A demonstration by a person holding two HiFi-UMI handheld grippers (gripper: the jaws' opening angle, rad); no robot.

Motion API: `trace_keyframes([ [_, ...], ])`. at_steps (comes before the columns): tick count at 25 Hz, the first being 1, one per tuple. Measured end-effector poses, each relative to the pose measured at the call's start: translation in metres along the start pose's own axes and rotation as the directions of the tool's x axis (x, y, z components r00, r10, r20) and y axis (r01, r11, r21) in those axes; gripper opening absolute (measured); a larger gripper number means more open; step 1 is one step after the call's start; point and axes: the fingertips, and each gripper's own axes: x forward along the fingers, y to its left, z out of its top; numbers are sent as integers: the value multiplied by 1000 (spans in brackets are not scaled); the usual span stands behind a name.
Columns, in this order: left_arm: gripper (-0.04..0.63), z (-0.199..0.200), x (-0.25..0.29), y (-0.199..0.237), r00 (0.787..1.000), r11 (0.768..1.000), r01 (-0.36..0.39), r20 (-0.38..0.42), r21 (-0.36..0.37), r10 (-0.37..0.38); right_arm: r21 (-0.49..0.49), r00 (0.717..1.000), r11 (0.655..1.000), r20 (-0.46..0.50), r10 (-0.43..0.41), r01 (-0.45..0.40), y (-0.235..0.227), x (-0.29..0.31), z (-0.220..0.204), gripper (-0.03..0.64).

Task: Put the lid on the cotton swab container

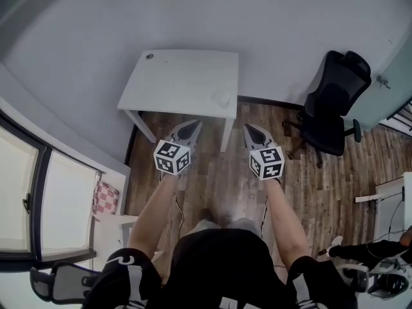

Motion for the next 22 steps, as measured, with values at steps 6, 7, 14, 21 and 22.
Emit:
trace_keyframes([
  [6,25,-5,4,20,1000,1000,15,-8,-16,-16,2,1000,1000,-8,-14,14,4,19,0,14],
  [7,25,-6,7,22,1000,1000,18,-10,-16,-18,2,1000,1000,-10,-15,15,3,22,-1,14],
  [14,25,-8,41,37,1000,1000,16,-22,-23,-17,10,1000,1000,-8,-6,6,-21,49,0,14],
  [21,25,-1,77,54,1000,1000,-1,-28,-14,1,21,1000,1000,-11,15,-15,-52,81,1,14],
  [22,25,0,81,56,1000,1000,-4,-29,-15,3,23,1000,1000,-12,19,-19,-55,87,1,14],
])
